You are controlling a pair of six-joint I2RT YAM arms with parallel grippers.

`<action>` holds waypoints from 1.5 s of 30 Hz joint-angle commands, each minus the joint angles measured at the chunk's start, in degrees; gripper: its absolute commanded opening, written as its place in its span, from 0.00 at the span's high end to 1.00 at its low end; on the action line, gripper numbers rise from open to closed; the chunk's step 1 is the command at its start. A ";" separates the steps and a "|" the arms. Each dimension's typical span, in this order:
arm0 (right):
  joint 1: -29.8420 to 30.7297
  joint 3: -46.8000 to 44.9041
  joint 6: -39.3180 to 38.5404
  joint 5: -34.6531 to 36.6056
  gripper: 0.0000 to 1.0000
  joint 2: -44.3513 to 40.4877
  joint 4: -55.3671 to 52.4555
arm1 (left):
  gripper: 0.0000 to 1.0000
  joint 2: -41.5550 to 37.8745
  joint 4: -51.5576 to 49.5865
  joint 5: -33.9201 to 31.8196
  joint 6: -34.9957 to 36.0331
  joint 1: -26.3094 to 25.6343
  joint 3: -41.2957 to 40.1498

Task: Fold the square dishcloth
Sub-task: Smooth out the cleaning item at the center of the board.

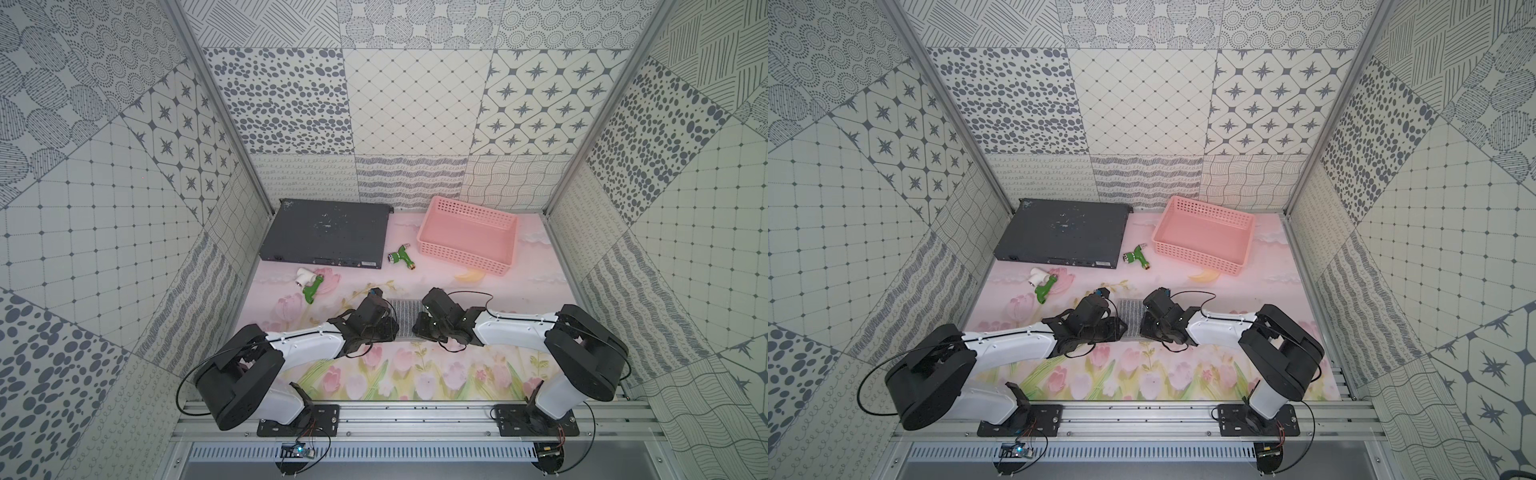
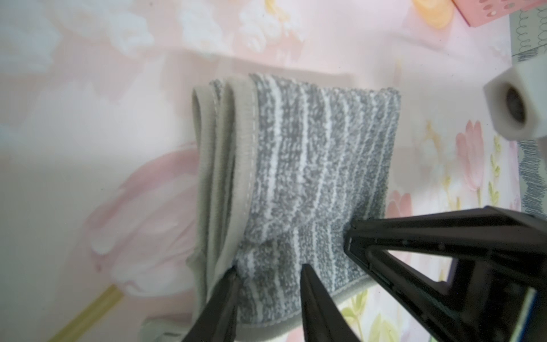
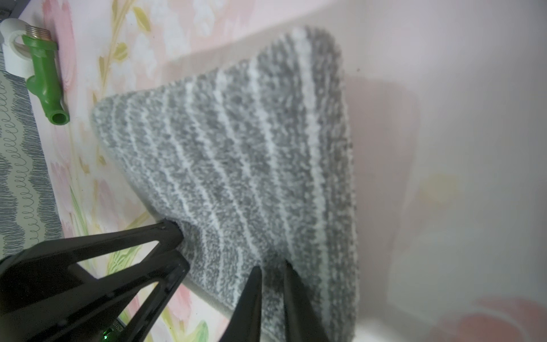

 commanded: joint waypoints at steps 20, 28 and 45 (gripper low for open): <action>-5.61 8.69 -2.76 1.20 0.80 3.35 0.79 | 0.67 5.78 -1.77 4.86 -0.08 3.99 11.42; -7.68 8.68 -2.97 1.29 0.81 6.24 0.82 | 0.70 11.46 1.20 6.20 -1.00 6.31 12.16; -10.59 8.21 -4.77 0.36 0.81 7.83 0.99 | 0.68 12.18 2.58 6.18 -2.86 7.96 9.89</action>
